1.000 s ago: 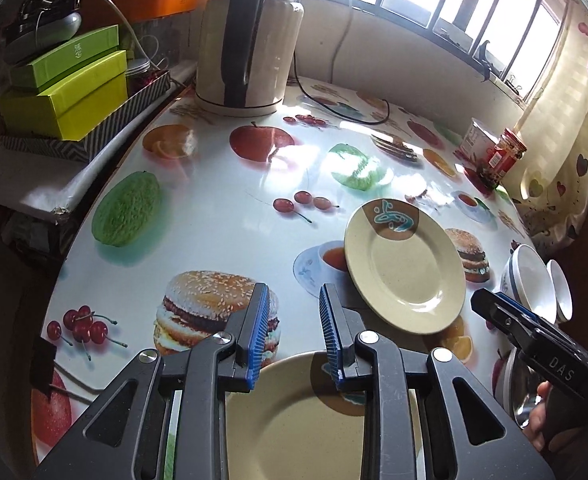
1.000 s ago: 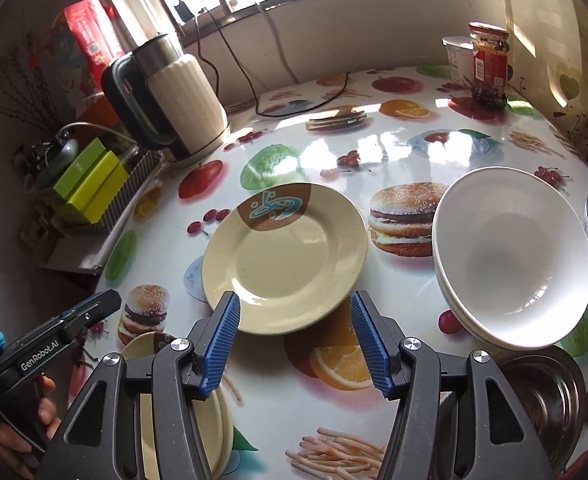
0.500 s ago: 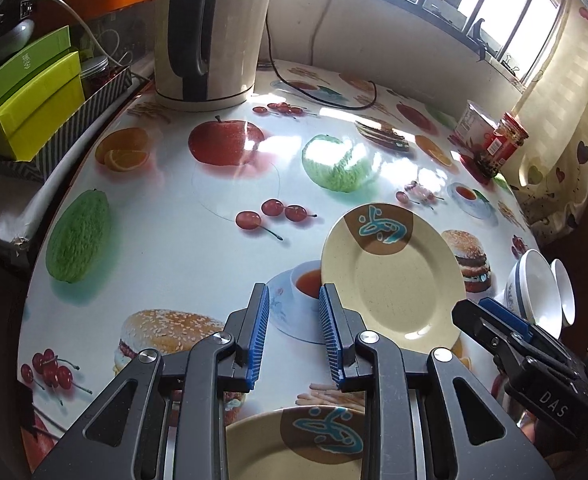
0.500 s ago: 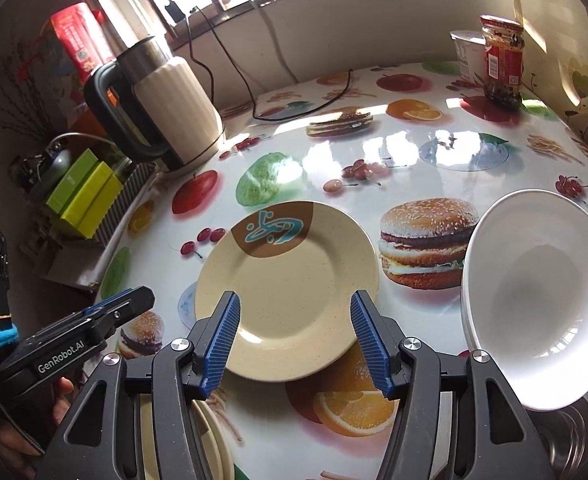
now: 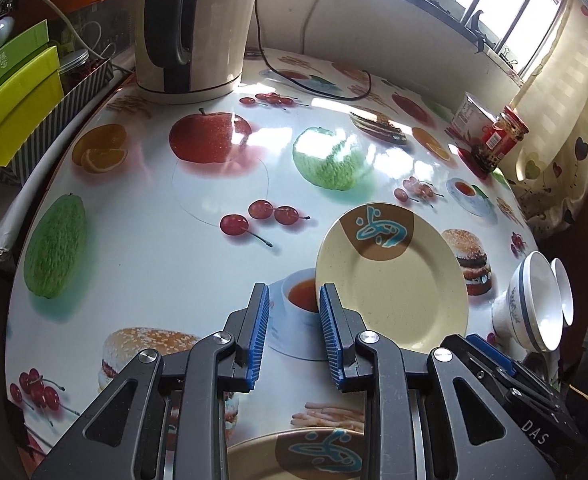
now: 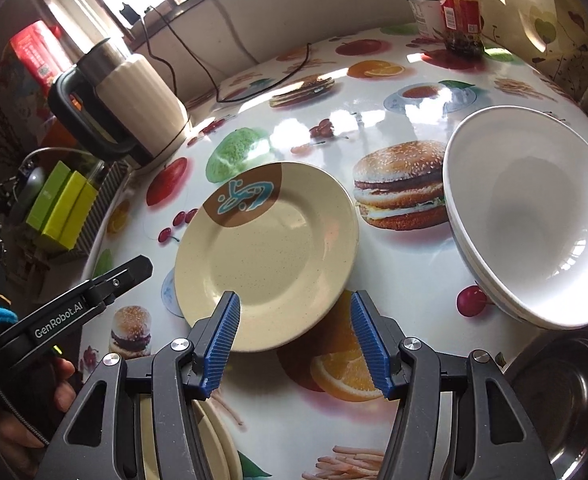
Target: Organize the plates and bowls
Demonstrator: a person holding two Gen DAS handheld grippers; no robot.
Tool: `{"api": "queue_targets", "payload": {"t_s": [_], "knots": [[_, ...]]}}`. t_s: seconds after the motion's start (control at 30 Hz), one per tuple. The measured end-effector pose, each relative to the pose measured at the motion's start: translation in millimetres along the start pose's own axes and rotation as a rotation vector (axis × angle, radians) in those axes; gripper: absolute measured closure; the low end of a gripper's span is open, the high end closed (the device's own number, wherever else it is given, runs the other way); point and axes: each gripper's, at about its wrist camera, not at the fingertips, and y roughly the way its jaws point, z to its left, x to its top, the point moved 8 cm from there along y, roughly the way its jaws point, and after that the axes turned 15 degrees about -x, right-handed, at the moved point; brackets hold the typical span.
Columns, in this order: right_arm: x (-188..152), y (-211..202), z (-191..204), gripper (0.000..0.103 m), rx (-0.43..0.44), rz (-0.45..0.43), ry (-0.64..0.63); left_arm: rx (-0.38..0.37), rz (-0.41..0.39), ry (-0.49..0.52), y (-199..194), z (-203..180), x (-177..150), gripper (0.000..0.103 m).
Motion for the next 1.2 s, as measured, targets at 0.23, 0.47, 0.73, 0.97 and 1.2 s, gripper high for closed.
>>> {"api": "queue_targets", "payload": {"t_s": [0.23,0.47,0.73,0.97,1.2], "knots": [[7.1,16.0,-2.3,0.045,0.003,0.03,0.061,0.003,0.007,0.004,8.2,1.3,5.6,0.076],[19.7,25.1,0.1,0.045,-0.023,0.028,0.121,-0.006,0.026,0.003,21.3,1.9,13.8,0.076],[28.4,29.1,-0.8,0.045,-0.023,0.004,0.149,-0.048,0.045,-0.051,31.0,6.0,15.8,0.076],[32.7,32.7,-1.8,0.063,-0.027,-0.005,0.153,-0.029,0.028,-0.033,27.8,10.6,19.2,0.076],[33.3,36.2,3.6,0.072,-0.018,-0.009,0.131,-0.019,0.028,-0.048,26.4,16.9,17.3,0.076]]}}
